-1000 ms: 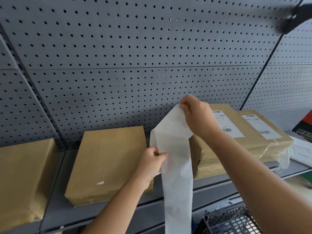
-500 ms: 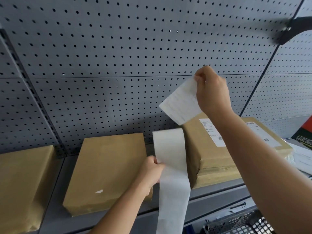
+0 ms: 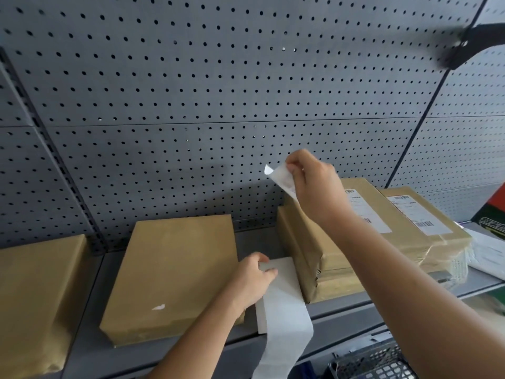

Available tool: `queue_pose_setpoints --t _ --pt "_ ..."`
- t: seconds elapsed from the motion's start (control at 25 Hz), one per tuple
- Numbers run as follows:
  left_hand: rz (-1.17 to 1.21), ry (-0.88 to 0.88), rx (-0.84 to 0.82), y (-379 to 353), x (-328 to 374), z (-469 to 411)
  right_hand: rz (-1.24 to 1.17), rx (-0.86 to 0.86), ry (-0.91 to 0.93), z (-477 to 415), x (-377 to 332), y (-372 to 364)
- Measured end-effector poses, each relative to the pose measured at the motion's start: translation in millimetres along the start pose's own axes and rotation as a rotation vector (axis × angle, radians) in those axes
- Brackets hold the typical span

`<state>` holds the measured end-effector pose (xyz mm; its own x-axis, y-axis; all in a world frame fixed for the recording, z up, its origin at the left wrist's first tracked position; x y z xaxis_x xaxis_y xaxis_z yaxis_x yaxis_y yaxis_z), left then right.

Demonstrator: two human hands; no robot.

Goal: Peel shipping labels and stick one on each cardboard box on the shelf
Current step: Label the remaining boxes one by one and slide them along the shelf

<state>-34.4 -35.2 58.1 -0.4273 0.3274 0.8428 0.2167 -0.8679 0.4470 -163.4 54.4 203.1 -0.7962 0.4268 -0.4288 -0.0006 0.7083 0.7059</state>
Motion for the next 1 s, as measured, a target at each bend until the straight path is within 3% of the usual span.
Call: queue_pose_setpoints --t 0.16,0.36,0.48,0.8,1.0 --pt "0.01 -0.043 0.104 8 6 2 -0.019 -0.018 0.001 7 6 -8" --pt "0.735 0.001 0.123 38 21 9 -0.053 -0.048 0.083 17 -4 -21" --pt "0.99 -0.014 0.119 68 20 14 -0.077 -0.112 0.172 27 -16 -30" --pt "1.031 -0.075 0.225 121 -3 37 -0.089 -0.357 0.397 52 -68 -73" --pt "0.935 -0.041 0.399 147 -29 54 -0.176 -0.513 0.429 60 -91 -98"
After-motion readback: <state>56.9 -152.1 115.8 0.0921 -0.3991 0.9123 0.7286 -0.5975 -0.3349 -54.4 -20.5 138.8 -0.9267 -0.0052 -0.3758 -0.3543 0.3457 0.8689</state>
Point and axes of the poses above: each hand's wrist, its own z-axis away from the middle knuckle, its own y-axis out of the back of the hand, x = y × z, the point moved 1 cm from there along -z, towards the middle knuckle, and after that the axes turned 4 degrees about -x, right-handed, at the moved point
